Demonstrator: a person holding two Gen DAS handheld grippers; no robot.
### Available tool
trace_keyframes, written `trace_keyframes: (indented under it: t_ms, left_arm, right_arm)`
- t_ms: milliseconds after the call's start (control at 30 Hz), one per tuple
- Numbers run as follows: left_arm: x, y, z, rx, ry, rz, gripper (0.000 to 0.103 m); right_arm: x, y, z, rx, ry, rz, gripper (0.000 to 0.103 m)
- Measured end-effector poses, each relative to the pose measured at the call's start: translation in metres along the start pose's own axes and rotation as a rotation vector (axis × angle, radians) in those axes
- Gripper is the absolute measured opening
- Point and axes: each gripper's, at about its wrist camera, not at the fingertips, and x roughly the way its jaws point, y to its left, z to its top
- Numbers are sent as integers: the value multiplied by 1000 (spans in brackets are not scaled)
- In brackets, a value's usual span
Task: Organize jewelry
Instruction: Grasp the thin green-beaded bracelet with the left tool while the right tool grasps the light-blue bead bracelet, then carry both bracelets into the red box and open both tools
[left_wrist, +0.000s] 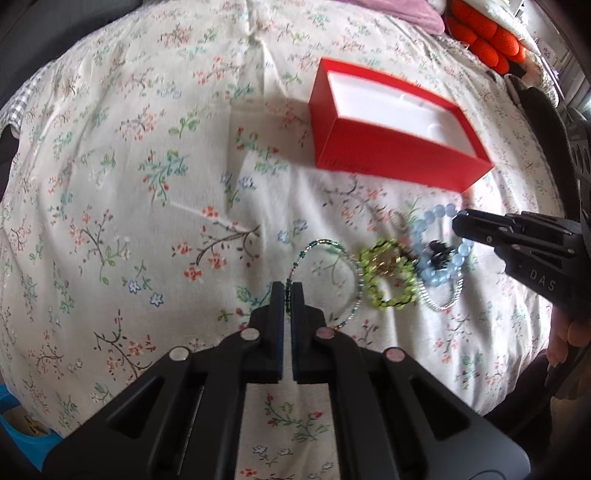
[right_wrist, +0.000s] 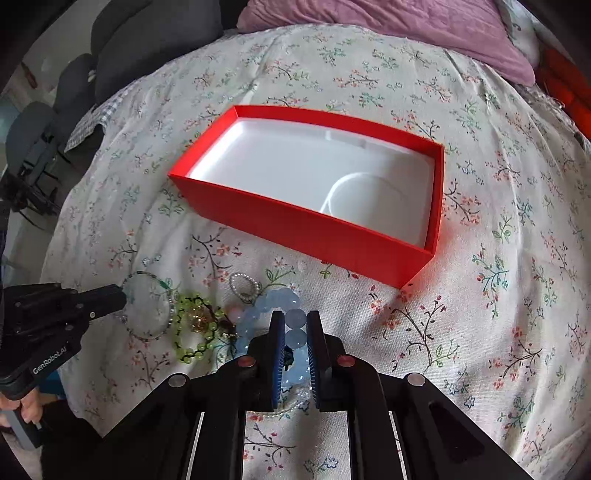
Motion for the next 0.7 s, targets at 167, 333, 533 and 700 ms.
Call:
trace_keyframes:
  t_ms: [167, 333, 533, 700]
  left_arm:
    - [-21, -8, 8, 10, -62, -13, 4]
    - [-34, -21, 26, 2, -123, -23, 4]
    - [-49, -39, 50, -24, -203, -73, 4]
    - [-49, -60, 81, -8, -234, -136, 4]
  right_arm:
    - [-24, 4, 5, 3, -49, 47, 12]
    - [-53, 7, 13, 13, -125, 86, 12]
    - [-82, -13, 32, 88, -219, 121, 12]
    - [-92, -39, 48, 173, -280, 136, 12]
